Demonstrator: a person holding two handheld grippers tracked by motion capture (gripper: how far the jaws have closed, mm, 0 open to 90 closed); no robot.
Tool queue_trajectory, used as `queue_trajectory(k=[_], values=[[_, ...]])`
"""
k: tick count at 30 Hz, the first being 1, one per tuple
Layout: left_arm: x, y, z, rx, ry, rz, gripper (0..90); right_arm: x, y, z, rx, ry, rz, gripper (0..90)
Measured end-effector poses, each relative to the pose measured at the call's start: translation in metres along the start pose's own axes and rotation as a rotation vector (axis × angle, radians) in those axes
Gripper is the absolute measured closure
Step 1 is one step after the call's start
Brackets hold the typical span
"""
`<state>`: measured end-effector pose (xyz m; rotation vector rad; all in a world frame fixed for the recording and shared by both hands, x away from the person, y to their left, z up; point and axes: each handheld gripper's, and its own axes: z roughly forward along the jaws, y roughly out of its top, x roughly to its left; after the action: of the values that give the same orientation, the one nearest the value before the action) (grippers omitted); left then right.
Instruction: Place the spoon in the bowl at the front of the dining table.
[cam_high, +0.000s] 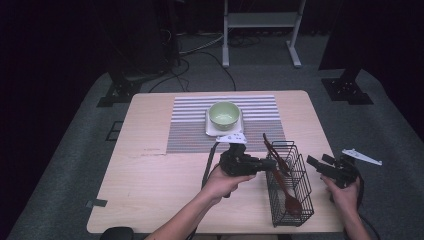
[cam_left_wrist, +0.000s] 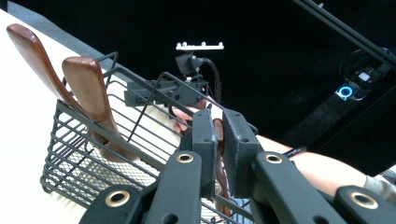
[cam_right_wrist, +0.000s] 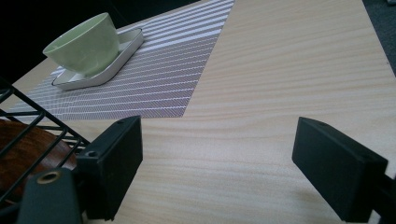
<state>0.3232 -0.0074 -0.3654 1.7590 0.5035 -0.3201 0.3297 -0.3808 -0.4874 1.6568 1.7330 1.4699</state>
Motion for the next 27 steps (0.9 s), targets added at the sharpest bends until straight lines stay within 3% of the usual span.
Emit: queue_trajectory(k=[14, 27], values=[[-0.004, 0.010, -0.017, -0.041, -0.038, -0.042, 84.3, 0.002, 0.000, 0.001, 0.007, -0.004, -0.004, 14.7], [-0.001, 0.021, -0.036, -0.099, -0.046, -0.085, 84.3, 0.002, 0.000, 0.002, 0.008, -0.008, 0.001, 14.7]])
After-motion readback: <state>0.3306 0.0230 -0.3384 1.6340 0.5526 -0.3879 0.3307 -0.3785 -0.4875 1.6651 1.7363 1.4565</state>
